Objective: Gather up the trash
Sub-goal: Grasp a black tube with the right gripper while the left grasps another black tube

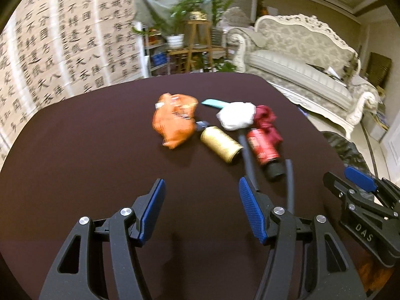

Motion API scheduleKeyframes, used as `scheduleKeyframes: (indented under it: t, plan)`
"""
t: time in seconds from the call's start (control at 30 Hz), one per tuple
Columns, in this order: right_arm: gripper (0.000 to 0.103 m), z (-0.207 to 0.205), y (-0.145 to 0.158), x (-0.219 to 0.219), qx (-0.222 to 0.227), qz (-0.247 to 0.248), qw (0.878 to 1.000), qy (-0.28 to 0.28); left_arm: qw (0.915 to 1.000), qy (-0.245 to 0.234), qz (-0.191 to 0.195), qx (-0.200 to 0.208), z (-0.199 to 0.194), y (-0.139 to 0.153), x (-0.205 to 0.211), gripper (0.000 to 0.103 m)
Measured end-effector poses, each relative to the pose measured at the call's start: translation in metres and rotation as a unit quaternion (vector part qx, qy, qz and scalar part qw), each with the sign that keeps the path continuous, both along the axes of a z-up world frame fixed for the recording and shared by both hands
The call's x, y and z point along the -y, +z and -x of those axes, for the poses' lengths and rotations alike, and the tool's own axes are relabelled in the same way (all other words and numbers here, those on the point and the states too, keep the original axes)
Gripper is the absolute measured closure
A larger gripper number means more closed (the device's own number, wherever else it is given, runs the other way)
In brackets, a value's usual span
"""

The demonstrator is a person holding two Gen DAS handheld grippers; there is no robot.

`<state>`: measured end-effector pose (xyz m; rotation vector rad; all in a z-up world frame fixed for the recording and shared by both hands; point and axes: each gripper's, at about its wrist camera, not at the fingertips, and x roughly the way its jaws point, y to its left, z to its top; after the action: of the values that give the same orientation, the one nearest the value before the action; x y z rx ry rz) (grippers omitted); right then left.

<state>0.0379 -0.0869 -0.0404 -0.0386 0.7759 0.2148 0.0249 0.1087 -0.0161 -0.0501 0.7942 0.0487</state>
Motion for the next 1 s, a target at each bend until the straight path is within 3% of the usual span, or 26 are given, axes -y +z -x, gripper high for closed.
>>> scheduleKeyframes:
  t: [0.3,0.47,0.53,0.73,1.0]
  plan:
    - [0.052,-0.005,-0.007,-0.048,-0.021,0.025,0.999,0.042,0.9997,0.020,0.012,-0.006,0.001,-0.008,-0.024,0.043]
    - [0.054,-0.011,-0.013,-0.049,-0.041,0.037,0.998,0.042,0.9997,0.014,0.018,-0.008,-0.003,-0.010,-0.024,0.043]
    - [0.063,-0.012,-0.013,-0.047,-0.042,0.038,0.998,0.039,0.9997,0.009,0.022,-0.010,-0.003,-0.011,-0.021,0.043]
    - [0.077,-0.017,-0.014,-0.030,-0.038,0.045,0.998,0.025,0.9995,-0.014,0.023,-0.014,-0.008,-0.013,-0.006,0.043]
    - [0.083,-0.029,-0.015,-0.007,-0.036,0.036,0.999,0.010,0.9988,-0.028,0.030,-0.027,-0.024,-0.016,0.009,0.043]
